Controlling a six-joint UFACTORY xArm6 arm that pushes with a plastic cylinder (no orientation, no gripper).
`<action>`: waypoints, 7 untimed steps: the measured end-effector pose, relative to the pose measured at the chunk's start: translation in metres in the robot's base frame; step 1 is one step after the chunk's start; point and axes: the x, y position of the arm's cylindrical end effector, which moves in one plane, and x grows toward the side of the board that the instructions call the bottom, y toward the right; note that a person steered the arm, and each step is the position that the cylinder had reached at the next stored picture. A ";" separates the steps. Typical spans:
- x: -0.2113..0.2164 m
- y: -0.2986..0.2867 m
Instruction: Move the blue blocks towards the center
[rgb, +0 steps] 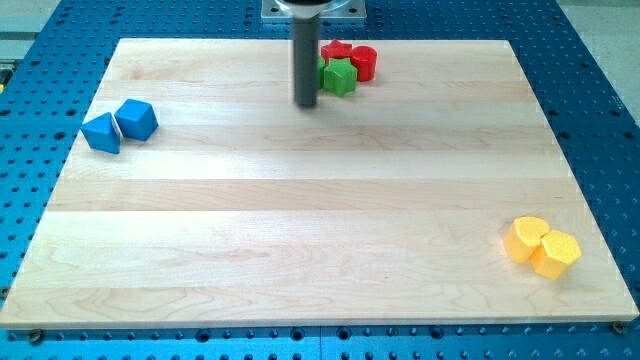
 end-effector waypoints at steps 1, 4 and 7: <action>0.084 -0.104; -0.027 -0.236; 0.030 -0.063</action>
